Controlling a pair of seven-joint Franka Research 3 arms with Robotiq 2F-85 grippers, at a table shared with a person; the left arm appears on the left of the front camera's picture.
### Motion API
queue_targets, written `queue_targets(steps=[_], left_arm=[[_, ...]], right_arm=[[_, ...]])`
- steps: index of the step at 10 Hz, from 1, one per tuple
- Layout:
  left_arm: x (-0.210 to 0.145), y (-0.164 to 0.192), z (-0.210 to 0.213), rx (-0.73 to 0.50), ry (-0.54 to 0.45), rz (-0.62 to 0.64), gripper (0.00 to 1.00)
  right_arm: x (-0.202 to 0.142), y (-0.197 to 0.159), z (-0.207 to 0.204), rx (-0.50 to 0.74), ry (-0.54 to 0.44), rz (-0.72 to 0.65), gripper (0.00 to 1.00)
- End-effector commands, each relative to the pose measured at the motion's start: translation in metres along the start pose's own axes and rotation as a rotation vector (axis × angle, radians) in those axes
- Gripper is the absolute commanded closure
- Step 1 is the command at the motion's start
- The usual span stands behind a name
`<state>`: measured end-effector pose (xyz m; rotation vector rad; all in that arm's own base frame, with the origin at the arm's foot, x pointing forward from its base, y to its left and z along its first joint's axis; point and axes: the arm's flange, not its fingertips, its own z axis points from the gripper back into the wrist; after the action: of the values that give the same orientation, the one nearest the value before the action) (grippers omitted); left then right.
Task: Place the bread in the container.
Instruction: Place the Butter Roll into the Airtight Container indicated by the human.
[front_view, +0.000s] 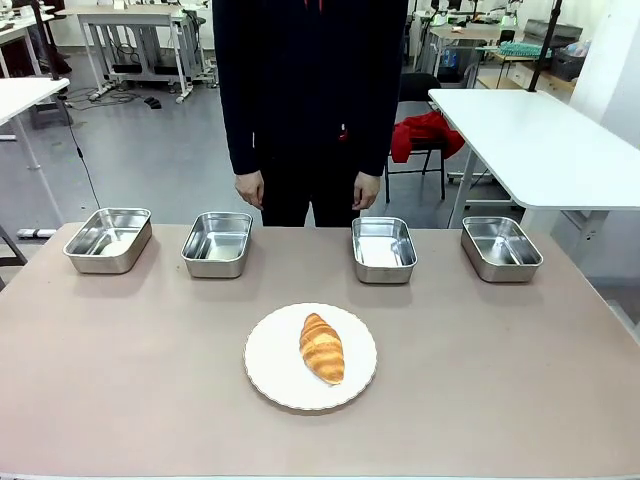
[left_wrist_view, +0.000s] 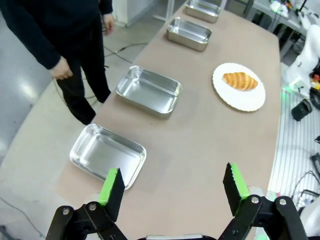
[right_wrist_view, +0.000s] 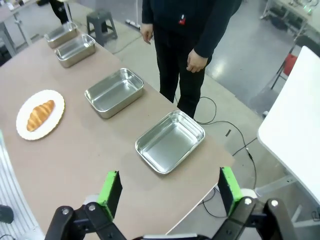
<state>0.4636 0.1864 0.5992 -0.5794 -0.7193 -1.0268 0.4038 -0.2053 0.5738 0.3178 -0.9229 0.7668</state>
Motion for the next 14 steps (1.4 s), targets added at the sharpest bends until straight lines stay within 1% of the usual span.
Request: queue_targets(steps=[1,5,8,11,12,13,14], left_arm=[[0.004,-0.004,-0.003,0.043,-0.031,-0.043,0.0],[0.008,-0.012,0.001,0.078,-0.044,-0.052,0.0],[0.015,-0.027,0.005,0.115,-0.037,-0.046,0.0],[0.024,-0.043,0.01,0.152,-0.025,-0.016,0.0],[0.024,-0.044,0.01,0.158,-0.022,0.015,0.0],[0.024,-0.044,0.01,0.155,-0.019,0.033,0.0],[0.024,-0.045,0.009,0.133,0.006,0.052,0.0]], right_arm=[[0.001,-0.009,0.002,0.009,-0.022,0.024,0.0],[0.003,-0.007,0.012,-0.008,-0.051,0.016,0.0],[0.015,0.008,0.026,-0.035,-0.053,0.02,0.0],[0.023,0.01,0.03,-0.038,-0.057,0.021,0.0],[0.024,0.009,0.03,-0.038,-0.055,0.015,0.0],[0.024,0.008,0.031,-0.039,-0.057,0.01,0.0],[0.024,0.007,0.031,-0.044,-0.052,0.006,0.0]])
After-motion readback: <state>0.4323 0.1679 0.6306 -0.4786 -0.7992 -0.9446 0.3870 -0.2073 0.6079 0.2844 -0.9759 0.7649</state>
